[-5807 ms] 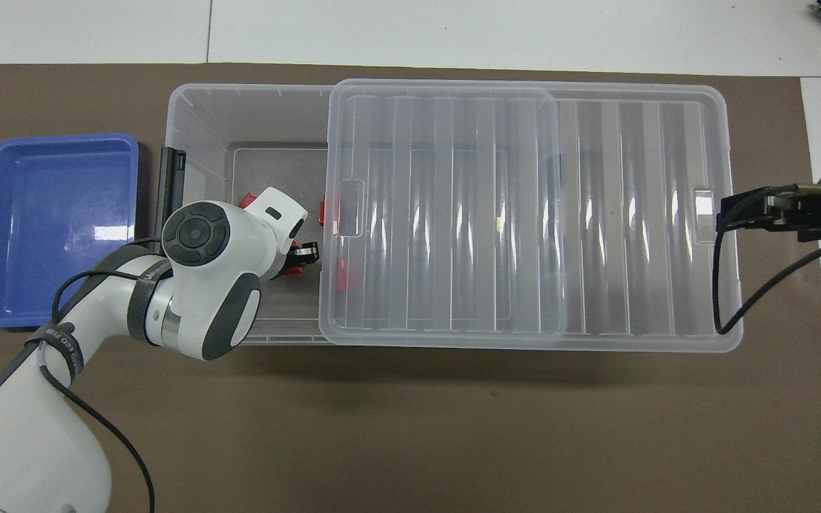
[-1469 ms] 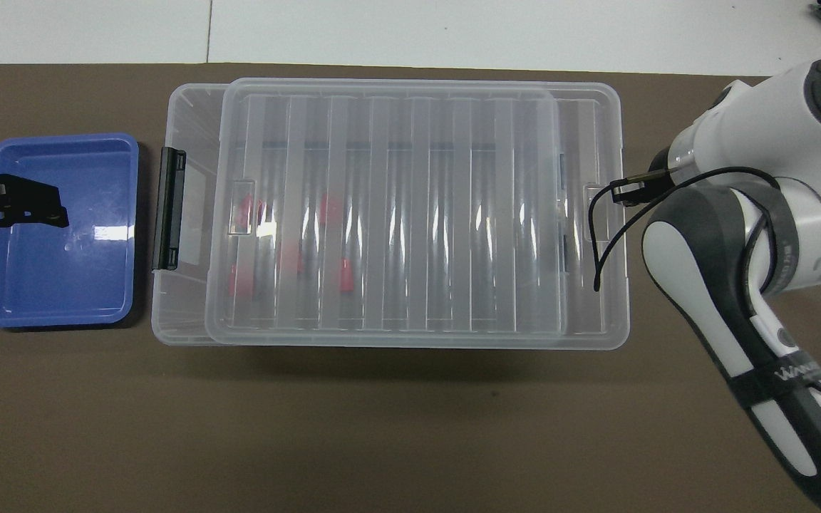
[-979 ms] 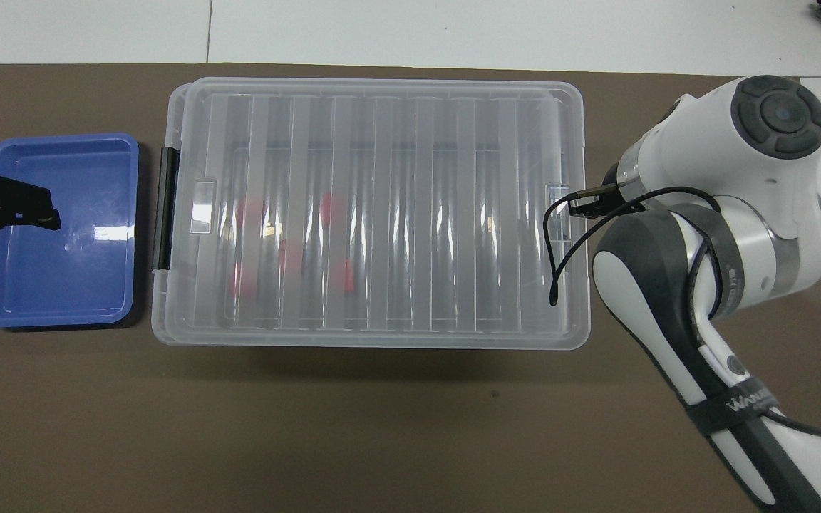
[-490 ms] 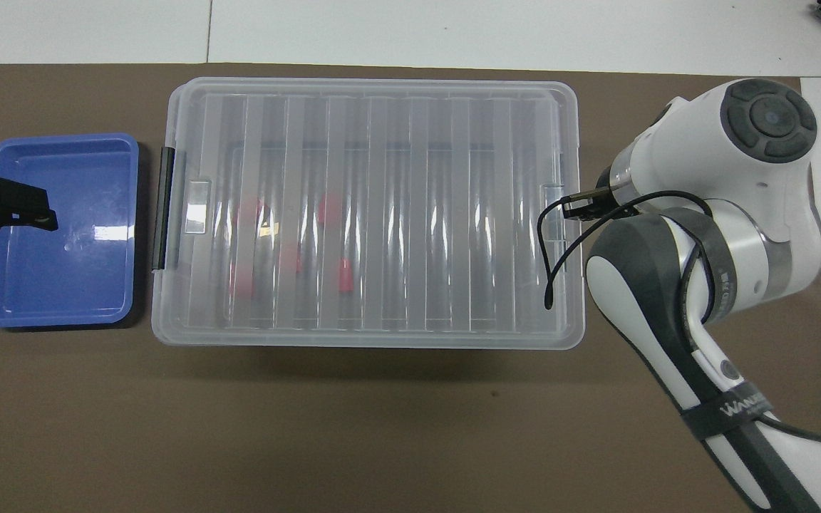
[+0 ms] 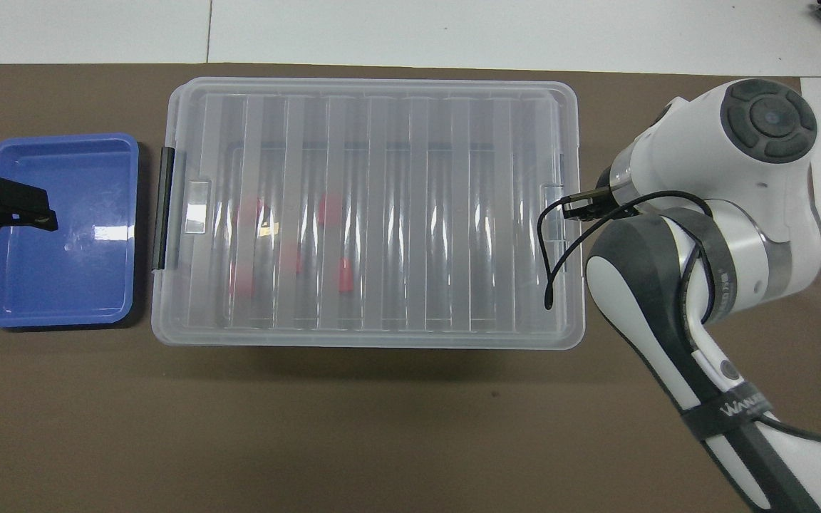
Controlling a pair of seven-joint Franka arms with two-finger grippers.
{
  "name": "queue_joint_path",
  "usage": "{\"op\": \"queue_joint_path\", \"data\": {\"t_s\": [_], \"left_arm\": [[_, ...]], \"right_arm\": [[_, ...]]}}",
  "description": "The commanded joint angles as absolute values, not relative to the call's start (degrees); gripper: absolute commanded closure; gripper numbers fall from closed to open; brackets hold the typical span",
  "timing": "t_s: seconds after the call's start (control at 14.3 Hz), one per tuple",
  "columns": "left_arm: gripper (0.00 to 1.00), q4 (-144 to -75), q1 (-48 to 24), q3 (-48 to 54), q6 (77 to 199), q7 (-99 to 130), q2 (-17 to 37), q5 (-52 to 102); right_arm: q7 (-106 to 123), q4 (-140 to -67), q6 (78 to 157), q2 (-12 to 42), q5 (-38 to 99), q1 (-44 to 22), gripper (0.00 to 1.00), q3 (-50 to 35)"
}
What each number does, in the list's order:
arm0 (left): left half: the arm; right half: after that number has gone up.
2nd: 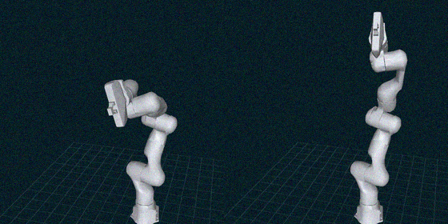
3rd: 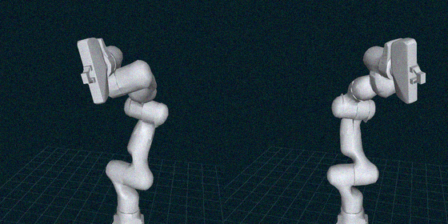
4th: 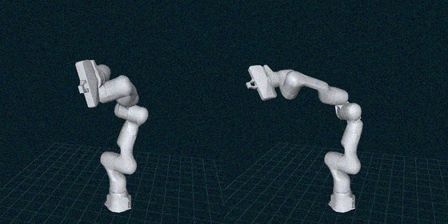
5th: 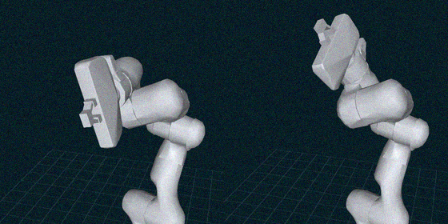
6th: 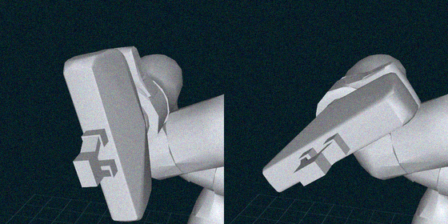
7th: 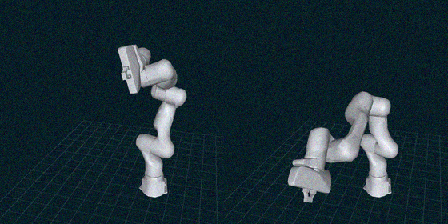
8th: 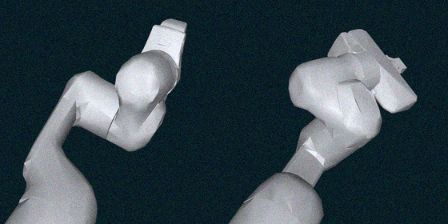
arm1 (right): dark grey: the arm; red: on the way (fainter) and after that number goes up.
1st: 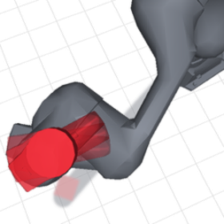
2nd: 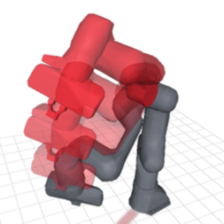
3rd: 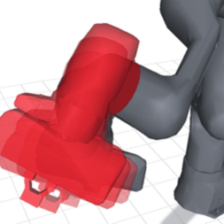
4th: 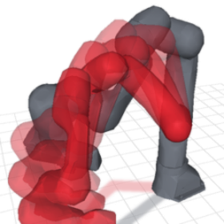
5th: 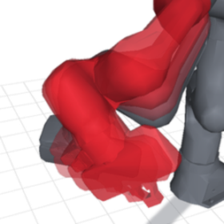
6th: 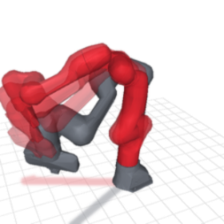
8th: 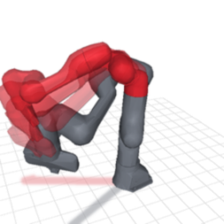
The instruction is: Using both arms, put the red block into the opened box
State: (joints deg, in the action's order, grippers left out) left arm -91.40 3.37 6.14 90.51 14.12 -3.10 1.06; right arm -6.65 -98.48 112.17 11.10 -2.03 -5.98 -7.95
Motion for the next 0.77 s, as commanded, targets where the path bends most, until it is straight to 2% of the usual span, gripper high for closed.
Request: {"op": "queue_joint_path", "data": {"t_s": [0.0,0.35,0.63,0.7], "left_arm": [[0.00,-91.9,3.4,6.0,90.0,14.2,-3.7,0.8],[0.00,-91.9,3.4,6.0,90.0,14.2,-3.7,0.8],[0.00,-92.0,3.4,6.0,90.0,14.1,-3.7,0.8],[0.00,-91.9,3.4,6.0,90.0,14.2,-3.7,0.8]], "right_arm": [[-8.0,-100.2,111.8,9.5,-1.1,-5.8,1.00,-8.3],[-8.0,-100.1,111.1,9.1,-1.1,-5.3,1.00,-8.3],[-8.3,-100.2,108.4,6.9,-1.1,-2.2,1.00,-8.2],[-8.8,-100.2,107.5,6.1,-1.1,-1.4,0.77,-8.1]]}}
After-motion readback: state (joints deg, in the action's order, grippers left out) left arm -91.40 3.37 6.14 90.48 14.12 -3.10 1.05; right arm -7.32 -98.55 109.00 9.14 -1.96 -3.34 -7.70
